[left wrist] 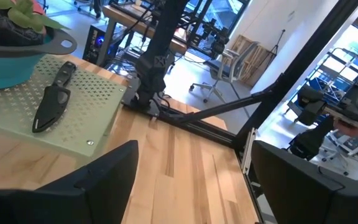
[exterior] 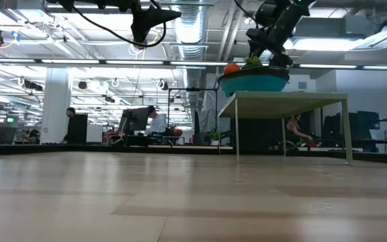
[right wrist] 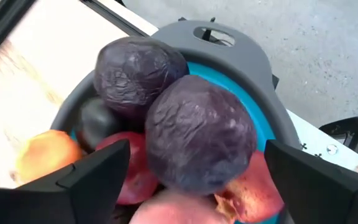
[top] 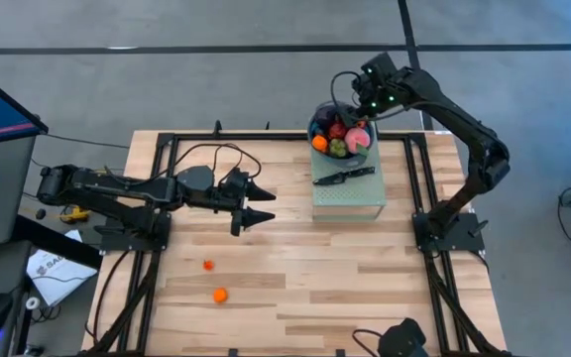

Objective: Pick & Place Fruit
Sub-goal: Put the violet plum into the blue strainer bowl on the shelf, then put the orange peach into the blue strainer bowl on the shelf

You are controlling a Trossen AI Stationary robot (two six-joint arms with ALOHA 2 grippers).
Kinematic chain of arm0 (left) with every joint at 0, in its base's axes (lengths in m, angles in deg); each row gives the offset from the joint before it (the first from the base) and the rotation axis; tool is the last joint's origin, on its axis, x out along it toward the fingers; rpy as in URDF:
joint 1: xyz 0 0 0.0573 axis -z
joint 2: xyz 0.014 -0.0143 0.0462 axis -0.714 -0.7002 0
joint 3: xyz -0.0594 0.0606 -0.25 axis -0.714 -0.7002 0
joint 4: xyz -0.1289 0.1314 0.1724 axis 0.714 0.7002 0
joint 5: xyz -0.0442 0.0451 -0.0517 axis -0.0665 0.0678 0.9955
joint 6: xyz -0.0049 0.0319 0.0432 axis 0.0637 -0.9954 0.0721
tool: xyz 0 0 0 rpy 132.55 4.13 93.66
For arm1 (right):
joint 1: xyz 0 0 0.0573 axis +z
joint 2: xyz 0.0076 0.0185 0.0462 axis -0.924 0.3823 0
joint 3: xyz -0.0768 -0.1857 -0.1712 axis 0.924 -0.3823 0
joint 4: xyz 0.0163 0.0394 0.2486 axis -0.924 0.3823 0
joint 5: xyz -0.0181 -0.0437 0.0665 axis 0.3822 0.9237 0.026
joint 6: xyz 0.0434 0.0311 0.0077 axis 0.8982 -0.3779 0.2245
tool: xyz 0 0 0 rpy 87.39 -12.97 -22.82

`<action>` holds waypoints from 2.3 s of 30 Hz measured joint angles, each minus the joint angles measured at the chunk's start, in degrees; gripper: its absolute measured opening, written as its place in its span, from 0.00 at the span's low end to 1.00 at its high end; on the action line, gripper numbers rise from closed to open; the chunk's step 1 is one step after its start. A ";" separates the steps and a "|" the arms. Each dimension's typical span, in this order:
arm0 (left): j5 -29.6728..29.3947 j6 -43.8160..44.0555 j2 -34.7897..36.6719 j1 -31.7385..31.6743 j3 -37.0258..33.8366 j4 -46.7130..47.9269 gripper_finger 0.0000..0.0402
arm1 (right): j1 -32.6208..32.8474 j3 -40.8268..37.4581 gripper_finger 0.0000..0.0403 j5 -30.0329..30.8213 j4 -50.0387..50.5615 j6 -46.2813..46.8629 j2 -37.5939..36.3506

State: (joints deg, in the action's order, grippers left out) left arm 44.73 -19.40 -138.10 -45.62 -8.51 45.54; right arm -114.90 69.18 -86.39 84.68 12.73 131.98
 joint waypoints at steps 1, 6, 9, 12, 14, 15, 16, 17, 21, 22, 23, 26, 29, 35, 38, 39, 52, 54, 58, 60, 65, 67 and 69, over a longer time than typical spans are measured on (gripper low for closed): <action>0.00 0.00 0.00 0.01 0.00 0.00 0.76 | 0.00 0.00 0.91 0.00 0.02 0.14 -0.47; 0.01 0.00 0.00 0.01 0.00 0.04 0.76 | 0.00 0.02 0.90 0.02 1.76 0.45 -2.80; 0.01 -0.07 0.00 0.00 0.00 0.04 0.76 | 0.13 0.02 0.90 0.02 3.24 -0.03 -3.87; 0.02 -0.09 0.00 -0.01 0.00 0.07 0.76 | 0.76 0.02 0.89 0.04 3.53 0.00 -5.11; 0.02 -0.11 0.00 -0.01 0.00 0.07 0.76 | 1.37 0.02 0.89 0.05 3.56 0.31 -6.50; 0.02 -0.11 0.00 -0.01 0.00 0.07 0.76 | 1.87 0.02 0.88 0.07 3.56 0.84 -7.41; 0.02 -0.13 0.00 -0.01 0.00 0.09 0.76 | 2.56 0.02 0.88 0.09 3.54 1.70 -8.46; 0.02 -0.13 0.00 0.01 0.00 0.09 0.76 | 3.37 0.02 0.87 0.14 3.54 2.46 -9.53; 0.01 -0.17 0.00 -0.01 0.00 0.13 0.76 | 9.81 0.02 0.83 1.48 2.96 5.99 -14.38; 0.02 -0.17 0.00 0.01 0.00 0.13 0.76 | 12.40 0.02 0.82 2.68 2.76 7.26 -15.53; 0.02 -0.19 -0.02 0.00 0.00 0.15 0.76 | 15.51 0.04 0.81 4.38 2.72 8.50 -16.55; 0.02 -0.20 0.00 -0.01 0.00 0.71 0.76 | 26.55 -0.17 0.79 11.17 2.92 11.39 -18.62; 0.06 -0.22 0.08 -0.01 0.00 3.03 0.76 | 38.94 -0.89 0.78 18.61 2.85 16.20 -19.80; 4.41 -0.20 1.07 -0.01 0.00 10.83 0.76 | 61.53 -7.70 0.77 25.49 -1.72 31.44 -19.06; 7.25 -0.06 2.85 0.18 -0.11 16.44 0.76 | 68.87 -13.91 0.77 25.81 -5.65 42.33 -18.01; 7.76 -0.05 3.53 0.38 0.04 18.14 0.76 | 70.78 -16.10 0.77 25.85 -7.27 45.64 -17.56; 8.23 14.65 8.44 8.29 -0.02 41.17 0.76 | 78.91 -30.79 0.77 22.62 -27.64 45.95 -12.09; 7.80 19.14 7.95 10.05 0.00 44.57 0.76 | 77.42 -32.19 0.77 21.16 -30.58 41.50 -12.20; 6.27 32.71 6.95 12.72 -0.04 52.03 0.76 | 73.44 -35.52 0.77 21.05 -36.42 32.85 -14.20; 5.95 39.64 6.58 13.80 -0.09 56.11 0.76 | 71.26 -36.91 0.77 21.10 -38.53 29.12 -14.57; 1.47 55.04 5.12 16.38 -0.53 59.86 0.76 | 67.01 -37.93 0.77 21.25 -44.51 25.42 -14.69; -0.12 61.66 4.86 17.10 -2.01 59.48 0.76 | 66.21 -38.12 0.77 21.27 -44.85 24.97 -14.67; 1.35 69.09 4.21 17.69 -3.93 59.24 0.76 | 65.63 -38.10 0.77 21.27 -45.13 24.40 -14.74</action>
State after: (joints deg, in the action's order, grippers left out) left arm 46.08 49.68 -133.89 -27.93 -12.44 104.79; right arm -49.27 31.08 -65.12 39.55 37.13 117.23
